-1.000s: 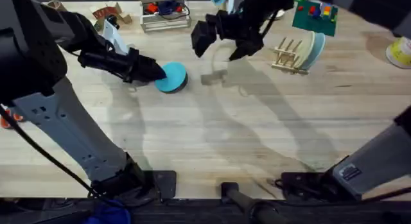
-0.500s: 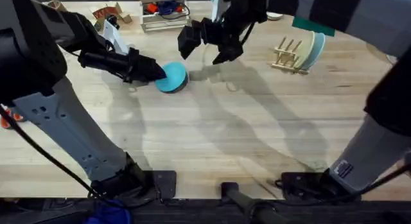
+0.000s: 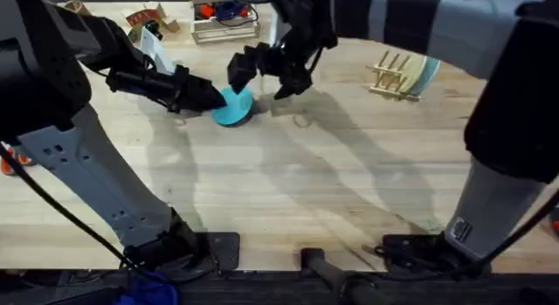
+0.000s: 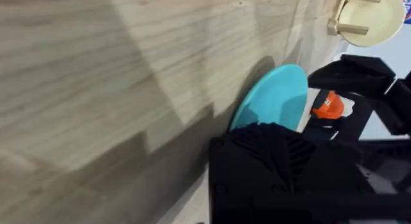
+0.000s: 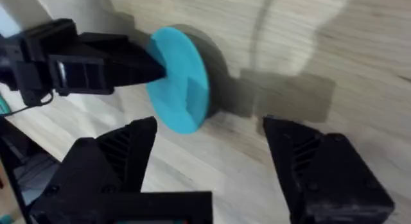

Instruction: Pick up the plates from the table one by one and place each into a slot on the dish rack.

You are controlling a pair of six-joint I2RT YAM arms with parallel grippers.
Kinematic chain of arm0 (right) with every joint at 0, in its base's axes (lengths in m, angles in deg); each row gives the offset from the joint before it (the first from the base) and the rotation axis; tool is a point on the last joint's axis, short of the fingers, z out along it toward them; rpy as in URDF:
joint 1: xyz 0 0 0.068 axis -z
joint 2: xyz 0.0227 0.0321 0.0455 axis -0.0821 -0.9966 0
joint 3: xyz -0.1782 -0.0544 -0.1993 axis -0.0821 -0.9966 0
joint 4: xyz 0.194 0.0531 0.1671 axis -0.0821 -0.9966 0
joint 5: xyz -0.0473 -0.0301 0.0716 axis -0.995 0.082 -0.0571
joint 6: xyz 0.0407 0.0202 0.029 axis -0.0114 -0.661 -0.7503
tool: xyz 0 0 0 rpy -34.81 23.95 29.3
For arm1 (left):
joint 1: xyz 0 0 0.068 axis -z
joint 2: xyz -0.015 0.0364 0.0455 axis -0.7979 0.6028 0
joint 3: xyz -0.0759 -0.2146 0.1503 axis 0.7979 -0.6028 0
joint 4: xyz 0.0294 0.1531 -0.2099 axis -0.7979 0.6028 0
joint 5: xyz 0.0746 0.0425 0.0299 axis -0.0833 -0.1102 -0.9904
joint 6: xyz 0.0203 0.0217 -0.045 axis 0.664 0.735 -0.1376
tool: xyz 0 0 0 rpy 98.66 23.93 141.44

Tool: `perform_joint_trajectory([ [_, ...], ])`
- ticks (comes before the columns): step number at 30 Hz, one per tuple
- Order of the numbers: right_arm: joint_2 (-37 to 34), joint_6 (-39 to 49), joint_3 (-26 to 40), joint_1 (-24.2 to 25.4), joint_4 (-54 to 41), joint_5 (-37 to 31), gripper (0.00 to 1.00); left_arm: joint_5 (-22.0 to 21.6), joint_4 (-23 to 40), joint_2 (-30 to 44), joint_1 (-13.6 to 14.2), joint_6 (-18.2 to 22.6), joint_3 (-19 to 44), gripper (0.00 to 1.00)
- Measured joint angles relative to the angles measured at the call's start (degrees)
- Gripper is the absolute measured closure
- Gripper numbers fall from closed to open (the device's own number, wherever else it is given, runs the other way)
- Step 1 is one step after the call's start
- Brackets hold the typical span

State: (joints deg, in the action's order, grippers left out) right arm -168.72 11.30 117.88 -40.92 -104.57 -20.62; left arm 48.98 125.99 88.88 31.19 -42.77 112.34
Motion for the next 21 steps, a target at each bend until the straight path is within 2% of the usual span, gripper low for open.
perform_joint_trajectory([
  [9,-2.2,-2.4,0.0,-3.2,5.1,0.1,0.007,0.0,0.0,0.0,0.0,0.0,0.0,0.96],
  [21,-5.2,-5.9,0.0,-3.6,10.5,2.9,0.007,0.0,0.0,0.0,0.0,0.0,0.0,0.96],
])
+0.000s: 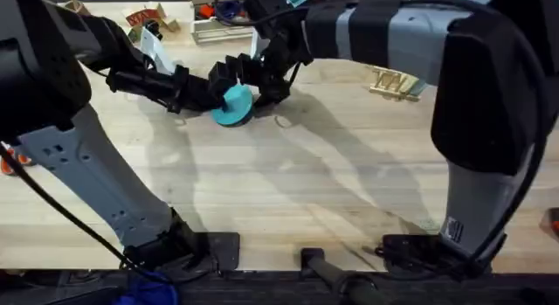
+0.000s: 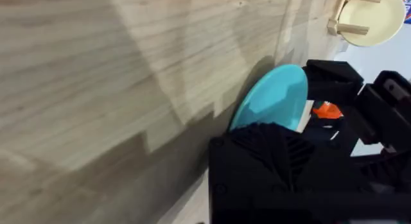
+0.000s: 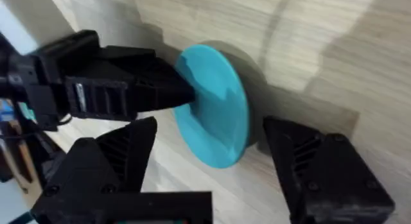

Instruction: Pick up the plates from the table one by one and place each into a slot on the dish rack.

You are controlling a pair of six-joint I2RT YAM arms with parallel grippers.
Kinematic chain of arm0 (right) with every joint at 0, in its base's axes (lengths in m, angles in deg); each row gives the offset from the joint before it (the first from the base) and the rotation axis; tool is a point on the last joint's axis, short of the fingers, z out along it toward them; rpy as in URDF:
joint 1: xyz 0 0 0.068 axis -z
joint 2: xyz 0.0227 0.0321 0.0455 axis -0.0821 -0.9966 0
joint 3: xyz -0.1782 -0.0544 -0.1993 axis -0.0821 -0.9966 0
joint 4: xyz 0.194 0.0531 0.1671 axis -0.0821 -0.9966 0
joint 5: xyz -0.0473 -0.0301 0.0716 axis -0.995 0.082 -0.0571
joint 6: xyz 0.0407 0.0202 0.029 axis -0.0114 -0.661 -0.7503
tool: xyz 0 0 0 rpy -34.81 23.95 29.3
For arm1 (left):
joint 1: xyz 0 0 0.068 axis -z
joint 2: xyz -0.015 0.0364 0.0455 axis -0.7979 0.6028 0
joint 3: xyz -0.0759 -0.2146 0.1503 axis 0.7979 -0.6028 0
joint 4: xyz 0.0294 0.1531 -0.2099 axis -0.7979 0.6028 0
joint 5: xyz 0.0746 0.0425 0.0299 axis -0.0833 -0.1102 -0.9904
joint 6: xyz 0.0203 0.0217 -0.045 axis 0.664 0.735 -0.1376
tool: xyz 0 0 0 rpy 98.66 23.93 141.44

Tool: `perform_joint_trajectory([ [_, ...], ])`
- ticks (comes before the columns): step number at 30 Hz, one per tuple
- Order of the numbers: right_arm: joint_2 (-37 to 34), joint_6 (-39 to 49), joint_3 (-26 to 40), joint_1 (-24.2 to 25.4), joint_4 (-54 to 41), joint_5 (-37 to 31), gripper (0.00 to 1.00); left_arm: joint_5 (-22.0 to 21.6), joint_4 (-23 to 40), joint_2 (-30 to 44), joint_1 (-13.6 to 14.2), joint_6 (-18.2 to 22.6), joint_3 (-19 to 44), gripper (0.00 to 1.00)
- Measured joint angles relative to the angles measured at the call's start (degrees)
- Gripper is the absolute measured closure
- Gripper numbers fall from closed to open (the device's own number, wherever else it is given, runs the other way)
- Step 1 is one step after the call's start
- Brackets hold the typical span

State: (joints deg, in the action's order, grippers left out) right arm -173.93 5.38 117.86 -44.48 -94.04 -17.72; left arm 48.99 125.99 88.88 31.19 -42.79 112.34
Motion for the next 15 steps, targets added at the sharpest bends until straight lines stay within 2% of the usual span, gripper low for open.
perform_joint_trajectory([
  [15,-0.6,-3.5,0.0,-0.3,1.6,0.5,0.007,0.0,0.0,0.0,0.0,-0.1,0.0,0.96],
])
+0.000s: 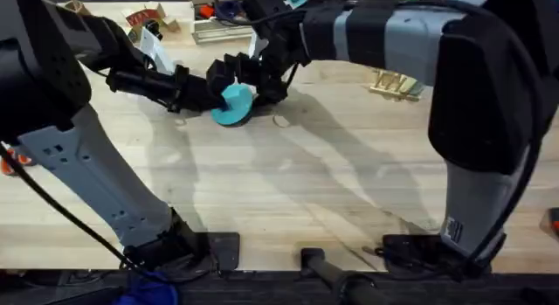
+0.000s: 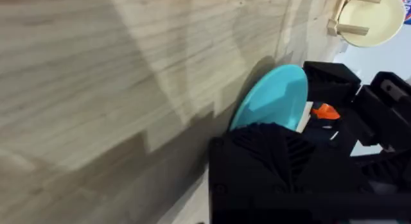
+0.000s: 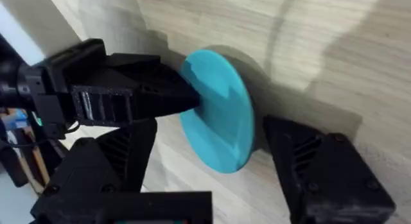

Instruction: Pick up the plates from the table one by one and place each into a slot on the dish rack.

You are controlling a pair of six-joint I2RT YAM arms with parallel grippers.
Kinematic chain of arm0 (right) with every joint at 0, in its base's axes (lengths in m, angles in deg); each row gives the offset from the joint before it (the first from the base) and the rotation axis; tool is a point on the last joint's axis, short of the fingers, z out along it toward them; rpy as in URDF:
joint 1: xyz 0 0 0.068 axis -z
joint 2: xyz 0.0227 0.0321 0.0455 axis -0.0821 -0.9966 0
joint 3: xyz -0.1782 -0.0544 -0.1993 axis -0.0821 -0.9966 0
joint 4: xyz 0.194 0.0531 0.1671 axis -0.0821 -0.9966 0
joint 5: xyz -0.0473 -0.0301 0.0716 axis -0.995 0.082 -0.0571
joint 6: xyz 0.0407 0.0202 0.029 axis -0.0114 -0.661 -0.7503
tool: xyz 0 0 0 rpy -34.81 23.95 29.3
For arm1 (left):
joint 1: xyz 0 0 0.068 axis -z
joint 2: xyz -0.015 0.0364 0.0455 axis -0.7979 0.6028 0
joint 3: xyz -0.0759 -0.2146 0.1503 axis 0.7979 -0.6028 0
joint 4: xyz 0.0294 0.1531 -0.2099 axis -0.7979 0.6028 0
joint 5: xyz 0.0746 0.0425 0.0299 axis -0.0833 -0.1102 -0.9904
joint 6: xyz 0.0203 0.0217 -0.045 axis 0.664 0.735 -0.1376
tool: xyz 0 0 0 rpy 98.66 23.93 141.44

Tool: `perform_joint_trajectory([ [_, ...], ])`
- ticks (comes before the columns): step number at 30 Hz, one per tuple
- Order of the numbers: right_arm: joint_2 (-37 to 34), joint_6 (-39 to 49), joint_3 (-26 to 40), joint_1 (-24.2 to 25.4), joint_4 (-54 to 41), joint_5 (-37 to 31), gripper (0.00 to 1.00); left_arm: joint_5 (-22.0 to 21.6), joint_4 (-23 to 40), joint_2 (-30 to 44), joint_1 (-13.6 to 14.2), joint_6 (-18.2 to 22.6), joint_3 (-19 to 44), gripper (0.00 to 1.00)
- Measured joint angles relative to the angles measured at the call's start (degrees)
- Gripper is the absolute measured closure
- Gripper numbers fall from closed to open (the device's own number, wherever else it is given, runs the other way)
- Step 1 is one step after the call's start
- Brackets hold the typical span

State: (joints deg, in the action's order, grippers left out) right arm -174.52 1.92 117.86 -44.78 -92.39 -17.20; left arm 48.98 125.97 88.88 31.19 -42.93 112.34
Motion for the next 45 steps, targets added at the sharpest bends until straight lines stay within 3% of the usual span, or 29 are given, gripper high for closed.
perform_joint_trajectory([
  [2,0.0,0.0,0.0,0.0,0.0,0.0,0.024,0.0,0.0,0.0,0.0,0.0,0.0,0.96],
  [4,-0.3,-0.2,0.0,-0.1,0.2,0.4,0.126,0.0,0.0,0.0,0.0,0.0,0.0,0.96],
  [6,-1.1,-0.5,0.0,-0.4,0.1,0.8,0.348,0.0,0.0,0.0,0.0,0.0,0.0,0.96],
  [10,-1.6,-1.1,-0.2,0.4,-0.8,1.9,0.898,0.2,0.1,0.0,-0.6,0.0,0.2,0.96],
  [11,-1.0,-1.3,-0.1,0.8,0.4,3.0,0.948,0.6,0.3,-0.1,-1.1,-0.1,0.3,0.96],
  [28,-0.6,0.8,0.1,0.6,-0.3,4.8,0.973,0.5,1.0,-0.3,-1.4,0.0,0.4,0.96],
  [36,-0.6,8.0,3.3,0.4,-8.9,3.6,0.972,-0.7,2.7,-0.5,-0.6,0.3,0.4,0.96],
  [45,1.2,17.9,9.1,-0.7,-24.4,-5.0,0.97,-13.4,2.4,-8.3,0.3,0.7,0.1,0.96],
])
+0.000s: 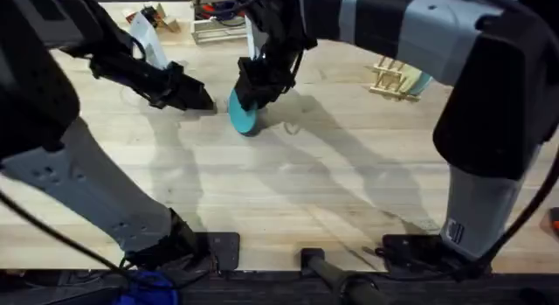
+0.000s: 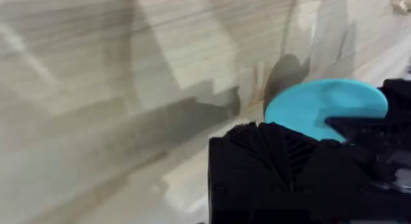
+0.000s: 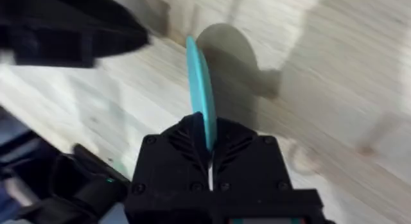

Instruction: Pick up the plates from the table one by one and place each into a slot on the dish rack.

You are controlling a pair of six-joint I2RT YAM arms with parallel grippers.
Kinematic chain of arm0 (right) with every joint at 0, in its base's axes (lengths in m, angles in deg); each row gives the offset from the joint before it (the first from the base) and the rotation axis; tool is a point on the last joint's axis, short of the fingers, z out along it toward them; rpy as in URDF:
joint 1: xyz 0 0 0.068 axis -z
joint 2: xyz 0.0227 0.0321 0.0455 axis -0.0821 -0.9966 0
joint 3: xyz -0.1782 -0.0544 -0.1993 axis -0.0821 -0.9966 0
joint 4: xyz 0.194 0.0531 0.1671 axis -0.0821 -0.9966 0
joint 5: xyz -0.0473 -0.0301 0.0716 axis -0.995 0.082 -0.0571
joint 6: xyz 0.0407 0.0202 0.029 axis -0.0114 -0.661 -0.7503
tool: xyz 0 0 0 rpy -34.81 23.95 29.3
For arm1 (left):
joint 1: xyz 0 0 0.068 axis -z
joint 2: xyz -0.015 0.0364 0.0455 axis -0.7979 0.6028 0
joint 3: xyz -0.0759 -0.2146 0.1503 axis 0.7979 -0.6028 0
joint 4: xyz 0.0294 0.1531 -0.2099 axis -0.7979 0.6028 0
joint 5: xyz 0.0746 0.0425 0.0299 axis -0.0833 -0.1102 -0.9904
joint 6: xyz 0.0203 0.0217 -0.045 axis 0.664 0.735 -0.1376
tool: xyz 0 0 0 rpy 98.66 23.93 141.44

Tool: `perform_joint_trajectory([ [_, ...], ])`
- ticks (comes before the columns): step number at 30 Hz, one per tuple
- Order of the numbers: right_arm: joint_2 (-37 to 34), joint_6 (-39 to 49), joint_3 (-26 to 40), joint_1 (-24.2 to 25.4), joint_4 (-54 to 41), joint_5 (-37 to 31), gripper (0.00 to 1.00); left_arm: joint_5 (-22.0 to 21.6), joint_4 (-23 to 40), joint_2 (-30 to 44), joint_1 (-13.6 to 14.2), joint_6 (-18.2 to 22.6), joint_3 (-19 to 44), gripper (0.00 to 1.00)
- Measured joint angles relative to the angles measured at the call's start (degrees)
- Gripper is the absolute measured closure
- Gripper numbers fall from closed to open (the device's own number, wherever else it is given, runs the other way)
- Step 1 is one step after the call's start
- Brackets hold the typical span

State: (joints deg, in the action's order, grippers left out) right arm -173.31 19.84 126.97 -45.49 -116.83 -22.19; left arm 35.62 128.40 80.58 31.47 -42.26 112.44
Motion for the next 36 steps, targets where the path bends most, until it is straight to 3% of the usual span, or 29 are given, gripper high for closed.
perform_joint_trajectory([
  [12,0.1,8.0,8.1,-0.1,-16.3,-17.9,0.97,-9.0,3.8,-18.0,0.0,-0.7,0.0,0.96],
  [13,0.1,8.8,9.0,-0.1,-19.4,-23.1,0.968,-11.6,4.9,-22.8,0.7,-1.8,0.0,0.96],
  [17,1.0,10.0,9.1,-0.1,-22.5,-28.3,0.968,-15.7,6.3,-30.0,3.4,-3.5,0.0,0.96],
  [23,6.7,11.1,9.0,0.0,-25.2,-31.9,0.968,-21.2,9.1,-40.2,8.4,-6.3,0.0,0.96],
  [28,12.2,11.5,9.1,0.0,-28.2,-34.2,0.968,-23.6,10.5,-45.7,9.5,-8.6,0.0,0.95],
  [32,15.8,11.5,9.1,0.0,-30.9,-37.0,0.968,-24.2,11.4,-48.6,9.5,-9.7,0.0,0.764],
  [33,16.7,11.5,9.1,0.0,-31.4,-37.7,0.968,-24.4,11.6,-49.3,9.5,-9.7,0.0,0.653],
  [36,19.1,11.6,9.1,0.1,-32.5,-38.9,0.968,-24.4,12.5,-50.9,9.5,-9.9,0.0,0.198],
])
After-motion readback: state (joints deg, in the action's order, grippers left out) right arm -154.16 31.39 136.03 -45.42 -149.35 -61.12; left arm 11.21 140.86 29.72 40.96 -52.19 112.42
